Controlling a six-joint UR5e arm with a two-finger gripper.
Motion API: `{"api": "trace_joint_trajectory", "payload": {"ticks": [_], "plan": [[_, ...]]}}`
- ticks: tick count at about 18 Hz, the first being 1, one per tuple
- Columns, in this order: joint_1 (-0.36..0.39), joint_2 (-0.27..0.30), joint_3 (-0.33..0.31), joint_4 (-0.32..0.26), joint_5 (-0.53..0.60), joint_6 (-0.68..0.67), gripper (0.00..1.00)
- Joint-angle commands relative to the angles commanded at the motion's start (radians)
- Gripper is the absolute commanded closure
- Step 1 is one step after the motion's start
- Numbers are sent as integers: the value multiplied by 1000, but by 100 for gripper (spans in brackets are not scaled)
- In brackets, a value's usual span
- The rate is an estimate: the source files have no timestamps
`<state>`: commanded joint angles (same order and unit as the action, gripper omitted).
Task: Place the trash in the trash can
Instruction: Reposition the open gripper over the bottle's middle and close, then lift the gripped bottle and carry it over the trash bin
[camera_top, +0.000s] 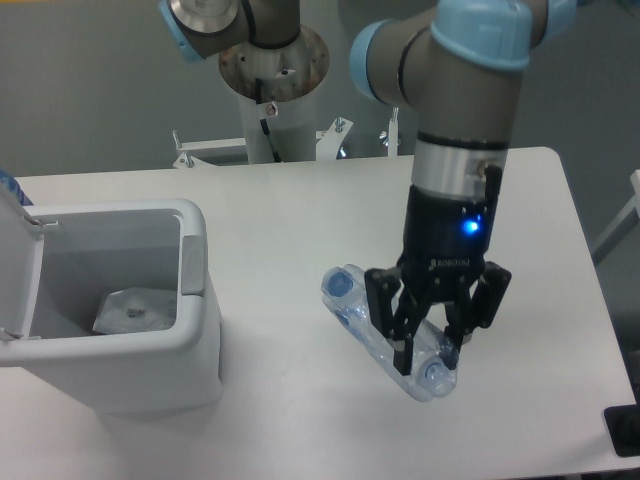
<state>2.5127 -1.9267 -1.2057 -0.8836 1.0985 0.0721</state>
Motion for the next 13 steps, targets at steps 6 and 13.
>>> {"api": "trace_joint_trajectory", "payload": {"ticks": [6, 13], "plan": [[-8, 32, 2, 2, -37, -15, 50], [-58, 60, 0, 6, -72, -34, 52]]}}
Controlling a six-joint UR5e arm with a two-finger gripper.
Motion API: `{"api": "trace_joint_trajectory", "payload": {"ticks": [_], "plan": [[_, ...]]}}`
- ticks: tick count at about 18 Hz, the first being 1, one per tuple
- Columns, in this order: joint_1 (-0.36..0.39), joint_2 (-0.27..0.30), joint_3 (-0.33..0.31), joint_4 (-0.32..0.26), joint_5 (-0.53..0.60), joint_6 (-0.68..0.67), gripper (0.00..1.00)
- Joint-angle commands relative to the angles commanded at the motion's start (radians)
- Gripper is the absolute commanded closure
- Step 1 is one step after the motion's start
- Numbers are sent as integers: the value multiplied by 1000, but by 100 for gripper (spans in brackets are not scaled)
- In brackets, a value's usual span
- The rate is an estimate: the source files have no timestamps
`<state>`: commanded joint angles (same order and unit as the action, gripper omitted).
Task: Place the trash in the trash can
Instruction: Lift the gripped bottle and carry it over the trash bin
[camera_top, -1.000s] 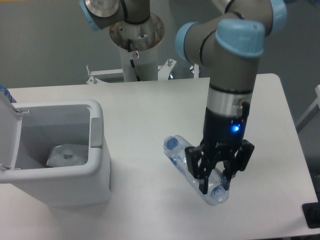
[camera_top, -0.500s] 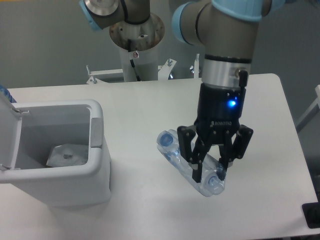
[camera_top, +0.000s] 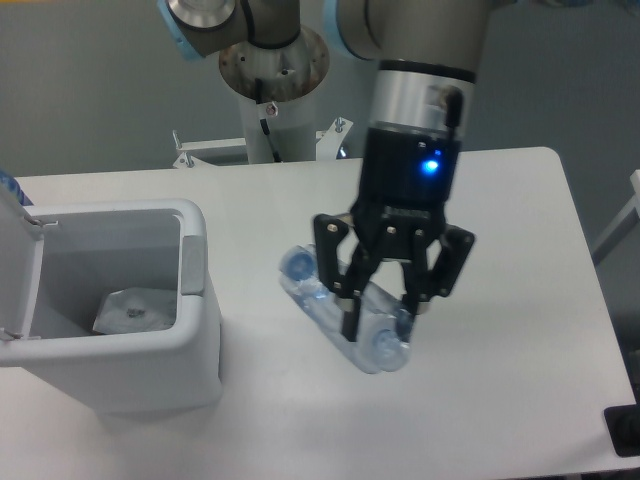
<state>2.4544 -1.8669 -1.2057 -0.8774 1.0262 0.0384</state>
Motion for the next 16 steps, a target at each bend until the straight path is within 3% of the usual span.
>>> {"api": "trace_joint_trajectory", "payload": {"ticks": [8, 16], "plan": [[-14, 12, 61, 44, -31, 2, 52], [-55, 20, 58, 44, -72, -41, 52]]}}
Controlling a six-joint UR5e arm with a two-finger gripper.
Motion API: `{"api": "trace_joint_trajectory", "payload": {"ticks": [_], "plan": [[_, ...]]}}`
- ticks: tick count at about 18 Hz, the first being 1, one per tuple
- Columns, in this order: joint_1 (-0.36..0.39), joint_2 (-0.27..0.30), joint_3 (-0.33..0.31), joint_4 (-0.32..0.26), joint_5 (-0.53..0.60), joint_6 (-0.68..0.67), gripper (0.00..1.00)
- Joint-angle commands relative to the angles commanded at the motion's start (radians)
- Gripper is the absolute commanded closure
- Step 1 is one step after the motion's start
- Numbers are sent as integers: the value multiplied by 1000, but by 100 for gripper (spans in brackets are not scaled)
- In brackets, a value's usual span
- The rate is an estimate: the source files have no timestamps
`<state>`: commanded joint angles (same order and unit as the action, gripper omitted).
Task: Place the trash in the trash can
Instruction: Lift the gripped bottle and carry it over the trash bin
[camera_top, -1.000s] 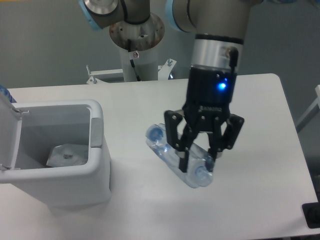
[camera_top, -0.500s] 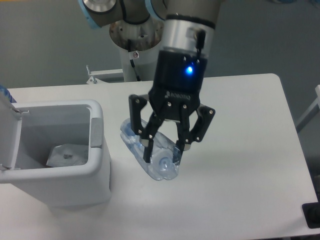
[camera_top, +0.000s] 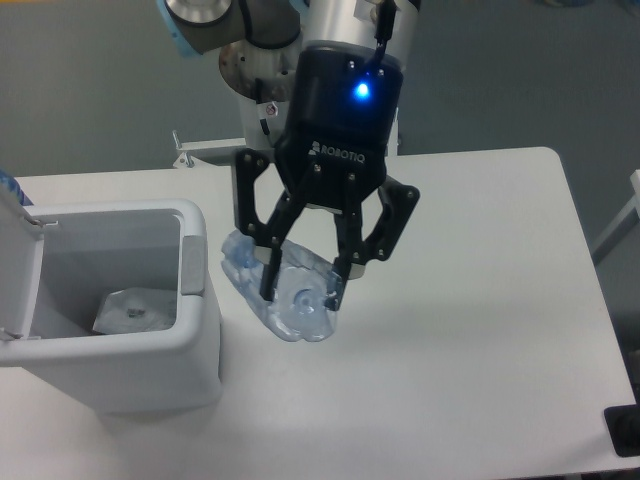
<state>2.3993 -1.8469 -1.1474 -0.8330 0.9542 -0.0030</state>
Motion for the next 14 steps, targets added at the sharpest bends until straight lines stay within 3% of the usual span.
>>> {"api": "trace_joint_trajectory", "payload": {"ticks": [8, 14], "plan": [[-129, -2, -87, 0, 2, -6, 52], [-178, -2, -141, 2, 2, -2, 52]]}}
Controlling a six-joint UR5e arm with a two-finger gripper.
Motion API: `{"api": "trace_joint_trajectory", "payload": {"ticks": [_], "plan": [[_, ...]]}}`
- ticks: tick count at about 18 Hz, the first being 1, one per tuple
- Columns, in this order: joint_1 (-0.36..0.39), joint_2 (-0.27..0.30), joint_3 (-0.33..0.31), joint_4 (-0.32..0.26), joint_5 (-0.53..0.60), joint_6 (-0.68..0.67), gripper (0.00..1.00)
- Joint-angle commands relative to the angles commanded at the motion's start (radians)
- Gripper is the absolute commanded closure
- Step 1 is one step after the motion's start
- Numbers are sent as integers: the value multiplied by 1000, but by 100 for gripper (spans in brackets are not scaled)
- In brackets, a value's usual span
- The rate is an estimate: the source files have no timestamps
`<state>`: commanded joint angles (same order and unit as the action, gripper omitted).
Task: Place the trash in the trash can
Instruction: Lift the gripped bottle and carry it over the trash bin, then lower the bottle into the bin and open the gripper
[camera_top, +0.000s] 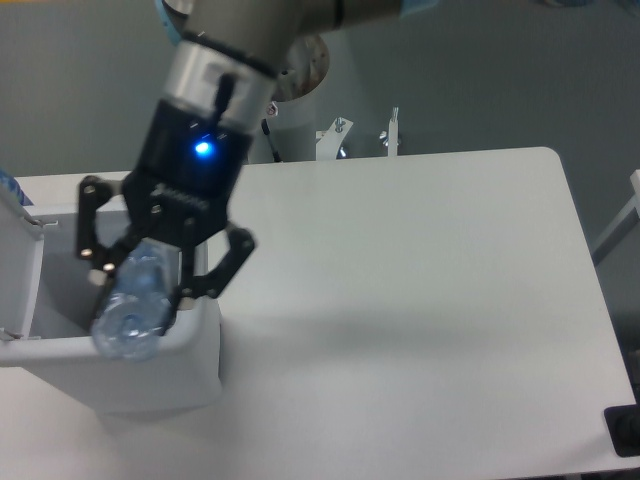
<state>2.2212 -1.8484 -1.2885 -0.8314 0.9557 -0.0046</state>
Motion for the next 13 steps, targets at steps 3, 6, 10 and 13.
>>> {"api": "trace_joint_trajectory", "payload": {"ticks": [3, 6, 10, 13], "plan": [[-20, -2, -24, 2, 0, 21, 52], [-29, -2, -43, 2, -2, 73, 52], [-51, 6, -81, 2, -2, 199, 51], [-57, 17, -89, 3, -2, 207, 50]]}}
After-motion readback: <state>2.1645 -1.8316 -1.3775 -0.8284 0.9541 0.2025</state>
